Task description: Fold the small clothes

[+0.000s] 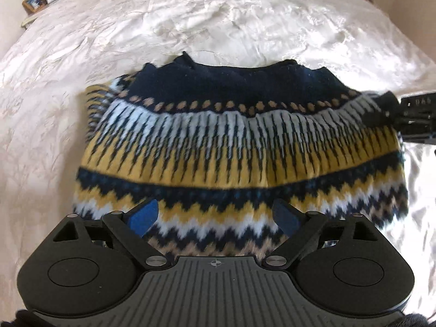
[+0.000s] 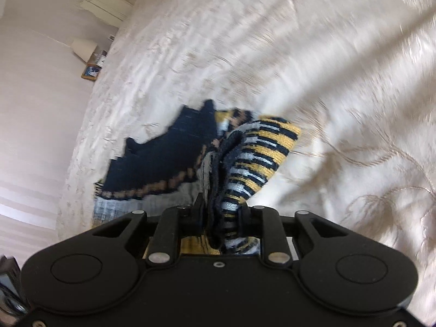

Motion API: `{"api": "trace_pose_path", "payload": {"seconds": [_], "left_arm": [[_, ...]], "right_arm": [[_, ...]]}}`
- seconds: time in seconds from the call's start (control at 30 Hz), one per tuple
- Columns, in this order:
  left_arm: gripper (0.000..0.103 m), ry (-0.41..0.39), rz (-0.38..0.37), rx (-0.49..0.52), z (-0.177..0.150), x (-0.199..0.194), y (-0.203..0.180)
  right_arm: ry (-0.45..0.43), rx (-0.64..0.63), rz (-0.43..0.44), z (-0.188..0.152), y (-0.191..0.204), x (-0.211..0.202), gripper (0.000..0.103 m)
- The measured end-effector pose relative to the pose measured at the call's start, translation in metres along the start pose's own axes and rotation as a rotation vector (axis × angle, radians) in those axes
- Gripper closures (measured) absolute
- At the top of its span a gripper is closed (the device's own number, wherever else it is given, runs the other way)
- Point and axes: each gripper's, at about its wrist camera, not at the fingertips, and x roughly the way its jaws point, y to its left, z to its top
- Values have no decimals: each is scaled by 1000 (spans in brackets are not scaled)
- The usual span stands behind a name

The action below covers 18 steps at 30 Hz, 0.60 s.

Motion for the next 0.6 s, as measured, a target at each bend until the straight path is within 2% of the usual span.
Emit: {"api": "trace_pose_path", "payload": {"seconds": [0.27,0.47,0.6], "left_arm": [[12,-57,-79,-56,-12,-21,43],[12,-96,-108,-88,-23,-36,87],[12,-106,-106,-114,-31,-42,118]], "right_arm": [[-22,-35,25,-4,92,-8,73],[4,-88,40,-11,167,32,74],[23,-71,53,-17,198,69,74]]}}
